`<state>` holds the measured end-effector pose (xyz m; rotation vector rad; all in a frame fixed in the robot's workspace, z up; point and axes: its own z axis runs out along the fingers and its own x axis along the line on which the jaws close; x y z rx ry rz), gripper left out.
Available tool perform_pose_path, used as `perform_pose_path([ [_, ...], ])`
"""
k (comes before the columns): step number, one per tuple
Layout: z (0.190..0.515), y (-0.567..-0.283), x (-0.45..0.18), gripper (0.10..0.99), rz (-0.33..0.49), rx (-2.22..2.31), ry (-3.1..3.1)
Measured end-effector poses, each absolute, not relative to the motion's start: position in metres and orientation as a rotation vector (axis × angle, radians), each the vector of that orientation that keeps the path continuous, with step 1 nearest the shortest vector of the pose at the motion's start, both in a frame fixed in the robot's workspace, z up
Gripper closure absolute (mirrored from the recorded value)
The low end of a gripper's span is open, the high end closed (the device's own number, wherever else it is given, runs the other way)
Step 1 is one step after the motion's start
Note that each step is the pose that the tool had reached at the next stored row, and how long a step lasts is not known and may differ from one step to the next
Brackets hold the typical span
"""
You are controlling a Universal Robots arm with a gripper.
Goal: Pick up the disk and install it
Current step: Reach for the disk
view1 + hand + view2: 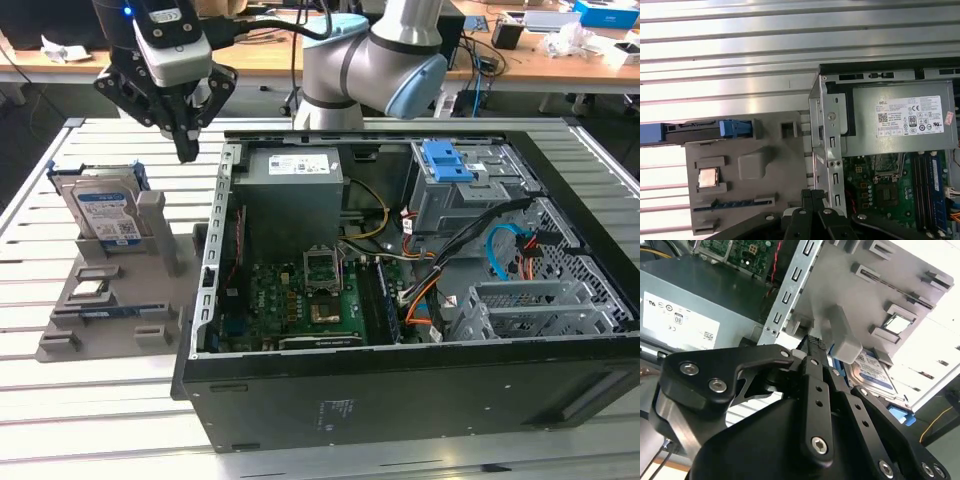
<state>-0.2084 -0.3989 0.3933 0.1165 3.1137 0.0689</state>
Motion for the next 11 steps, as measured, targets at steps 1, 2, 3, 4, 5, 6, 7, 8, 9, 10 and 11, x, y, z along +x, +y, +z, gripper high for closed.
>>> perform_pose_path([
  [1,0.393,-0.399,-0.212,0.98,0.069,0.117,3.114],
  [2,0.393,-0.399,-0.215,0.98,0.069,0.117,3.114],
  [3,0.393,-0.399,-0.217,0.98,0.069,0.117,3.114],
  [4,0.393,-0.399,-0.22,0.98,0.069,0.117,3.114],
  [5,0.393,-0.399,-0.224,0.98,0.069,0.116,3.114],
  [6,0.393,-0.399,-0.228,0.98,0.069,0.116,3.114],
  [7,0.393,-0.399,-0.23,0.98,0.069,0.117,3.114],
  [8,0.393,-0.399,-0.233,0.98,0.069,0.117,3.114],
  [9,0.393,-0.399,-0.236,0.98,0.069,0.117,3.114],
  [10,0.393,-0.399,-0.238,0.98,0.069,0.117,3.114],
  [11,0.393,-0.399,-0.241,0.98,0.069,0.117,3.114],
])
